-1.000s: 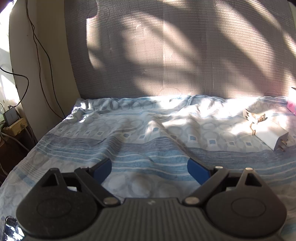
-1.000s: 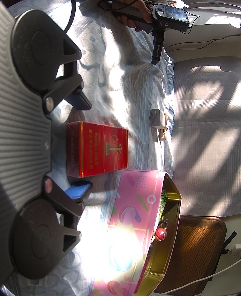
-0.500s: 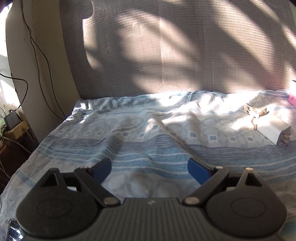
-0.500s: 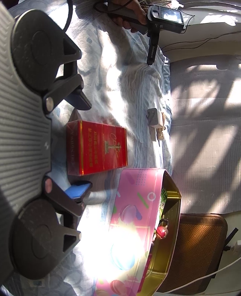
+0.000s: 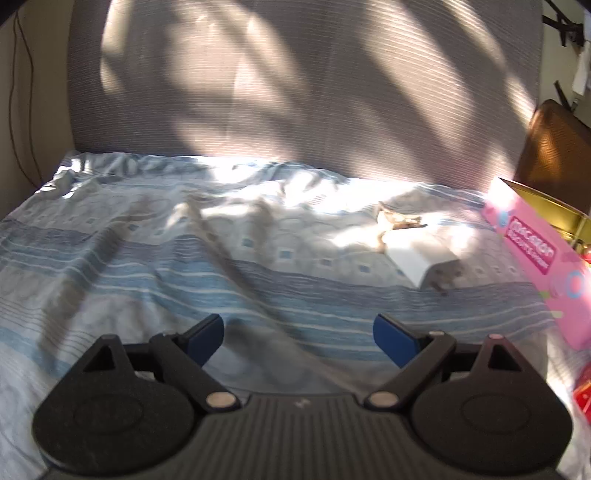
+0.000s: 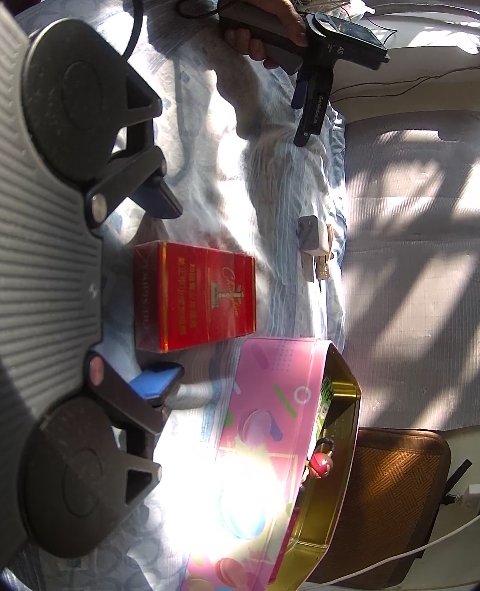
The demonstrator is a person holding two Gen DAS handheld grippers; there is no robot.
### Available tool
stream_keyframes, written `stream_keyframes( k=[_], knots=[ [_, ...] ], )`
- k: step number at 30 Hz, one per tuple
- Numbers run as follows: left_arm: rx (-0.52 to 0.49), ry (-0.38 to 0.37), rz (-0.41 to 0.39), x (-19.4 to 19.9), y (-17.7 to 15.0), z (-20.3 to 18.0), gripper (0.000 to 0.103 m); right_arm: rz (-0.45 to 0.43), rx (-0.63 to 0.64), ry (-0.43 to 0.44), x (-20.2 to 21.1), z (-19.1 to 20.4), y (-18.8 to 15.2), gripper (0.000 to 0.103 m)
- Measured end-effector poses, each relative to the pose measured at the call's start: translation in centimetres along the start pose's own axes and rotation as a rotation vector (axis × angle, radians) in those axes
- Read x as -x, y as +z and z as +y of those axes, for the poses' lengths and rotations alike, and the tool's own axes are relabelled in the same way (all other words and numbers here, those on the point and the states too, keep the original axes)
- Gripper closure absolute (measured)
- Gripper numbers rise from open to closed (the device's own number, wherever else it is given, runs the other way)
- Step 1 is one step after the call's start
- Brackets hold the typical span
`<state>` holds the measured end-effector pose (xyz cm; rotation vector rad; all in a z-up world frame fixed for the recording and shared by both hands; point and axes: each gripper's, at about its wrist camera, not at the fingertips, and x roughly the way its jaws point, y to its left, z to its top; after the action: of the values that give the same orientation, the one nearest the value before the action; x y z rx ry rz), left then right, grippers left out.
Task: Organize rigid objects
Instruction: 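Carry the red cigarette box into the pink tin and open the right tool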
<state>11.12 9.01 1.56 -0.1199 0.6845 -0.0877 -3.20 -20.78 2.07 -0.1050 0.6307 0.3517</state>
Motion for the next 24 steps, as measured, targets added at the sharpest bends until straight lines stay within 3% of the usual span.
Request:
stream_keyframes(
  k=[5,9,14,15,16,18,19,24],
  knots=[
    [-0.132,-0.333,0.087,0.7,-1.6,-9.4,0.015,-0.001,0.003,-0.004,0.0,0.0,0.0,0.017],
    [-0.165,-0.463,0.148,1.4,-2.4,-13.8,0.017,-0.008,0.002,-0.021,0.3,0.0,-0.2,0.017],
    [-0.099,-0.544,0.242,1.7,-3.5,-15.1,0.023,-0.029,-0.012,-0.019,1.0,-0.2,-0.5,0.019],
    [-0.093,-0.547,0.262,1.5,-3.8,-15.4,0.024,-0.031,-0.013,-0.019,1.0,-0.3,-0.5,0.026],
    [-0.100,-0.536,0.262,1.3,-4.1,-15.8,0.027,-0.028,-0.010,-0.020,0.9,-0.2,-0.5,0.045],
    [-0.140,-0.516,0.230,1.7,-4.4,-16.7,0.036,-0.062,0.001,-0.031,1.4,0.0,-0.6,0.045],
    [-0.119,-0.551,0.237,2.2,-4.3,-16.7,0.043,-0.077,0.006,-0.029,1.7,0.1,-0.7,0.046],
    [-0.175,-0.588,0.120,5.4,-2.0,-18.5,0.046,-0.275,-0.057,-0.047,4.7,-1.1,-0.8,0.046]
  ],
)
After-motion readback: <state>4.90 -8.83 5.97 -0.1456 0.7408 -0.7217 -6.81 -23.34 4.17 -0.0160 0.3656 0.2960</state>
